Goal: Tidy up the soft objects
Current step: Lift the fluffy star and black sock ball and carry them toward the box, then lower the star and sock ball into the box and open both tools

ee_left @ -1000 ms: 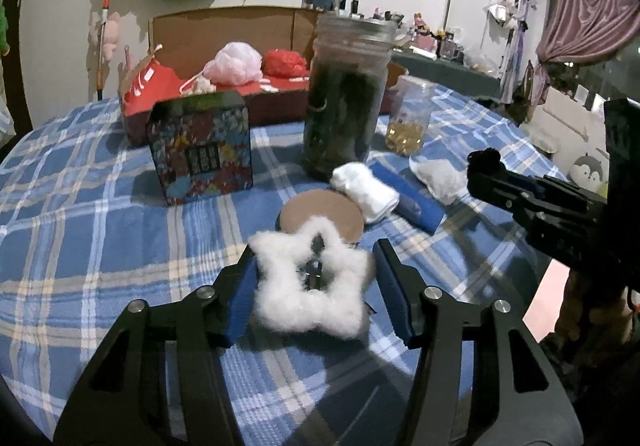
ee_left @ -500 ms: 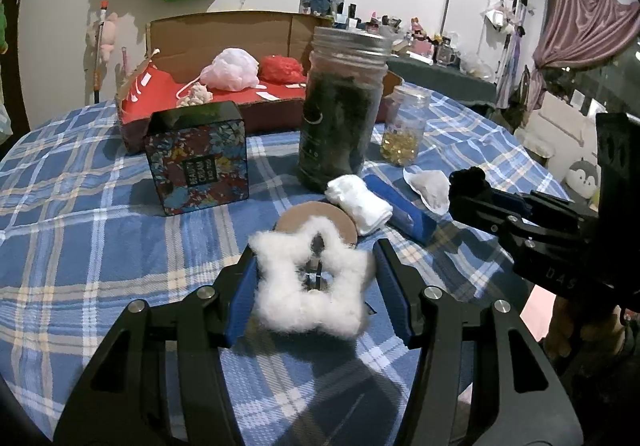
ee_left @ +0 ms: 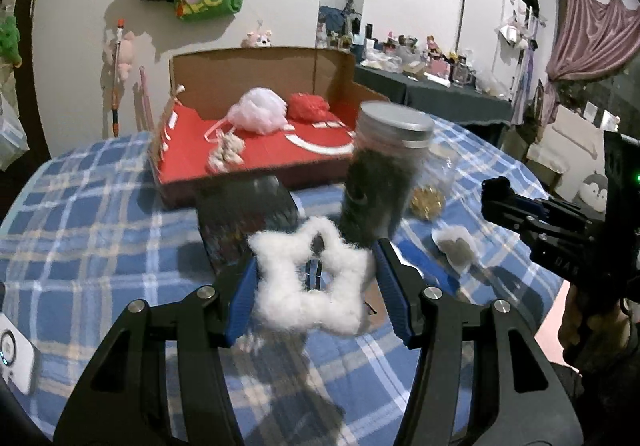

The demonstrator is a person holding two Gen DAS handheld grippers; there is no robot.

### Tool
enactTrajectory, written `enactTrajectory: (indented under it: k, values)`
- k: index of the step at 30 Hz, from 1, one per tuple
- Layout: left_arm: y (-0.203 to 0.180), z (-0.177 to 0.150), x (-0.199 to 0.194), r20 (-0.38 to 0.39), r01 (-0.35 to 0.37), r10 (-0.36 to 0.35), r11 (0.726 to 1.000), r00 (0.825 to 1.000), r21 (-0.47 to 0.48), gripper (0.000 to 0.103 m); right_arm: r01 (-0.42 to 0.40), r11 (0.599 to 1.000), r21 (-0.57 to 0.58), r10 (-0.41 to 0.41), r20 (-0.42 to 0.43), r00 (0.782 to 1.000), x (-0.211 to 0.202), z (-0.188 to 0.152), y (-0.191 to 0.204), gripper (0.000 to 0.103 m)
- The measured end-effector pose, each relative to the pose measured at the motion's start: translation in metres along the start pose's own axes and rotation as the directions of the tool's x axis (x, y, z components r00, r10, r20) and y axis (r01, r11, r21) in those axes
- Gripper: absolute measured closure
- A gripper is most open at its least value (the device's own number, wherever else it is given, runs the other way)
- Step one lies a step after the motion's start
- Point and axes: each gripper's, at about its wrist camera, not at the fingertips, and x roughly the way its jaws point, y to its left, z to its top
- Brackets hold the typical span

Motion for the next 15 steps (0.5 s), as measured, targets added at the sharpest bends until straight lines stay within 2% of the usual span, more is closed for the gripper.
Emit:
enactTrajectory:
  k: [8,15]
  values:
    - [0.015,0.033,0.007,0.019,-0.015,0.015,1.0,1.0,0.0,0.05,0.028,1.0,-0.013,-0.028,0.029,0.999,0.006,0.035,-0.012,0.071]
    - [0.025,0.057,0.026,-0.002,0.004,-0.004,1.0,1.0,0.012,0.05,0.001,1.0,-0.017,0.0,0.018,1.0,0.021,0.061,-0.023,0.071]
